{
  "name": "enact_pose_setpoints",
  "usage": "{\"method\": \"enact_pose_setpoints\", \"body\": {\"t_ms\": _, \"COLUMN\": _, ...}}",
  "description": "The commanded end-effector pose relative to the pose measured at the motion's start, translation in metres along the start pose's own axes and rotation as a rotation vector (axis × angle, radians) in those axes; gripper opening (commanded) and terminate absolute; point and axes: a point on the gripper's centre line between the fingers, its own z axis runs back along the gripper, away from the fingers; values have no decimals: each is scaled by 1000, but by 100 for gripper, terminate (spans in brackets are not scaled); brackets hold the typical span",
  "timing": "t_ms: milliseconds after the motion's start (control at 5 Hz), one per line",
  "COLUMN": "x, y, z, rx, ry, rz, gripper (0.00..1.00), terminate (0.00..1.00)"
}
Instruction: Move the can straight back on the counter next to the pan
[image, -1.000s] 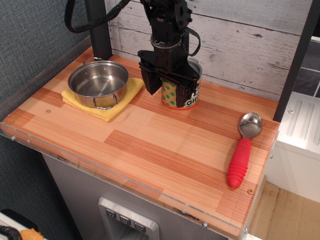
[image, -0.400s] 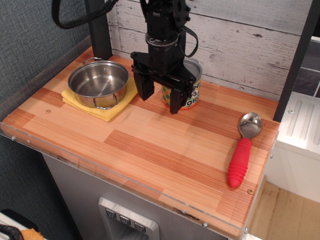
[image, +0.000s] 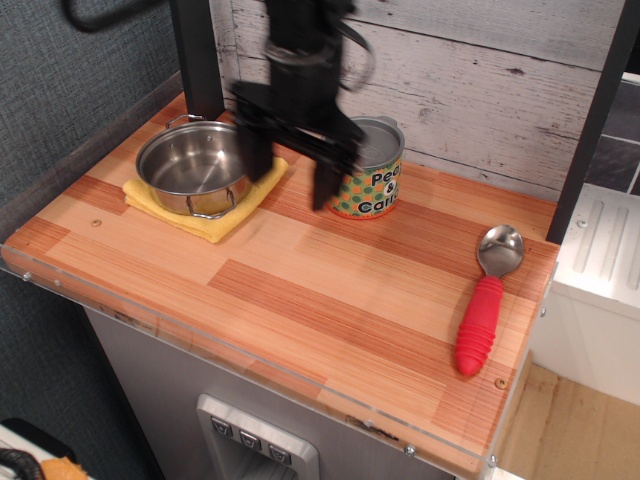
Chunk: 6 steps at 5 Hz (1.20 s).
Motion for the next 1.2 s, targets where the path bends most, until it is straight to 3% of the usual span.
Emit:
{"method": "enact_pose_setpoints", "body": {"t_ms": 0, "x": -15, "y": 49, "z": 37, "rx": 41, "ry": -84, "rz": 203, "gripper": 100, "terminate": 0}}
{"method": "enact_pose_setpoints", "body": {"t_ms": 200, "x": -19, "y": 68, "z": 51, "rx": 75, "ry": -103, "rz": 306, "gripper": 100, "terminate": 0}}
{"method": "enact_pose_setpoints", "body": {"t_ms": 400, "x": -18, "y": 80, "z": 62, "rx": 114, "ry": -76, "rz": 342, "gripper": 100, "terminate": 0}}
{"method": "enact_pose_setpoints", "body": {"t_ms": 800, "x": -16, "y": 91, "z": 71, "rx": 108, "ry": -57, "rz": 383, "gripper": 100, "terminate": 0}}
{"method": "enact_pose_setpoints", "body": {"t_ms": 1000, "x": -16, "y": 91, "z": 71, "rx": 108, "ry": -57, "rz": 383, "gripper": 100, "terminate": 100}}
